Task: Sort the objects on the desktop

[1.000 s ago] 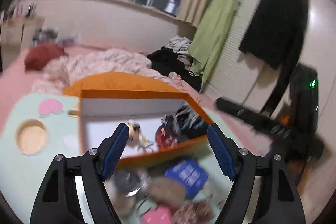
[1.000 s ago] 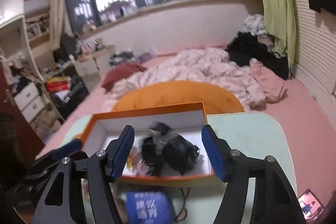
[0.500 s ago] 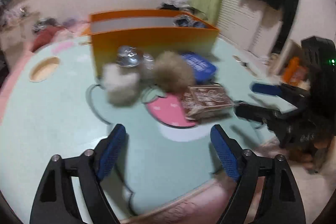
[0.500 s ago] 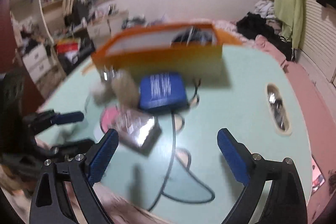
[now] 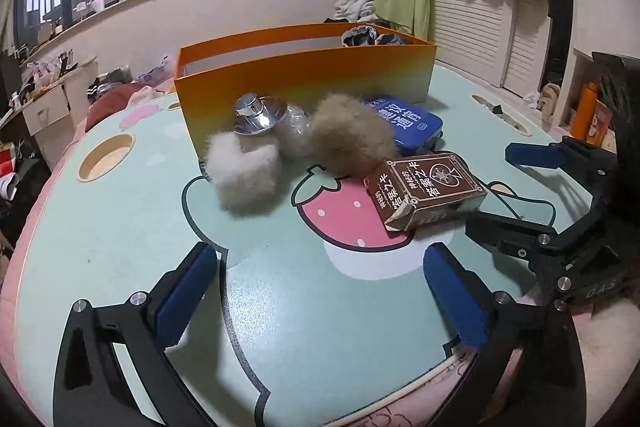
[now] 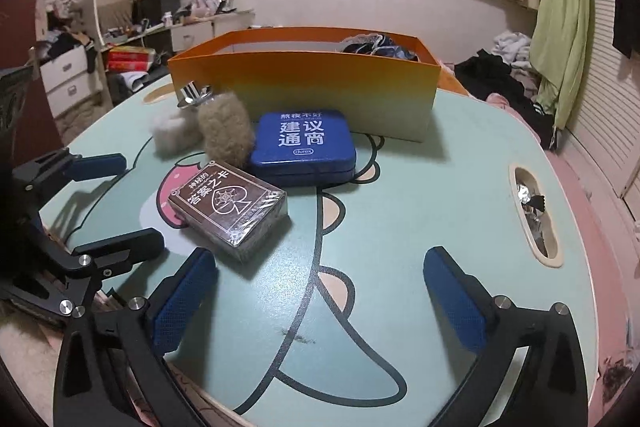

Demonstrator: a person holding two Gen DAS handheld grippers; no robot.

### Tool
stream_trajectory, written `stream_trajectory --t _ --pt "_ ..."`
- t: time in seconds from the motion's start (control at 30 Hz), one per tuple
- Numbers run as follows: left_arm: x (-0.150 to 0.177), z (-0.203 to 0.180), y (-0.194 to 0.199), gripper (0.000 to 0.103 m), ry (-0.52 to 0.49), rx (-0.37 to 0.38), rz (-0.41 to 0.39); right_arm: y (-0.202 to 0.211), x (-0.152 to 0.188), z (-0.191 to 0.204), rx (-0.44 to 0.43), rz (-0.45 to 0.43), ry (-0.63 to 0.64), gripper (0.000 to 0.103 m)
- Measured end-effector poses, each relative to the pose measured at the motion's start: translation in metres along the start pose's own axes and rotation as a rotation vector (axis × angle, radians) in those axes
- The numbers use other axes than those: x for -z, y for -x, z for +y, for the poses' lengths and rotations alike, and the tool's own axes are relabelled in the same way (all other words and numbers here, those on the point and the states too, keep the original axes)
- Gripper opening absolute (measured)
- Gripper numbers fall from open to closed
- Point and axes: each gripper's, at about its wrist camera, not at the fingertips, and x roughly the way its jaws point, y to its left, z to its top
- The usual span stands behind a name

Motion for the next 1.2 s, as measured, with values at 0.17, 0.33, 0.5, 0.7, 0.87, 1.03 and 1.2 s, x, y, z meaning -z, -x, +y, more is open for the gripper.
stream_trajectory --t 0.17,0.33,0.5,0.7,0.87,1.03,1.2 --pt "0.000 0.000 0.000 0.103 0.000 0.000 0.000 0.000 0.000 0.000 0.000 -0.001 0.000 0.103" --pt "-0.001 0.000 0.001 0.103 0.000 0.000 0.000 0.000 0.005 0.001 -0.001 -0.003 0.000 0.103" --pt "-0.001 0.000 0.001 0.103 0.000 -0.001 0.001 -0.002 0.006 0.000 -0.001 -0.004 -0.001 0.103" --pt "-0.001 0.000 0.002 0.103 0.002 -0.002 0.000 -0.002 0.007 0.000 0.002 -0.004 -0.005 0.103" --pt "0.000 0.019 0.000 0.103 0.130 -0.142 -0.019 0.005 0.005 -0.003 -0.053 -0.028 -0.032 0.103" --pt "0.000 0.027 -0.001 0.103 0.166 -0.183 -0.022 -0.003 -0.017 -0.005 -0.089 -0.011 -0.080 0.103" --pt "0.001 0.029 -0.002 0.103 0.161 -0.178 -0.023 -0.018 -0.037 0.019 -0.074 0.027 -0.030 0.103"
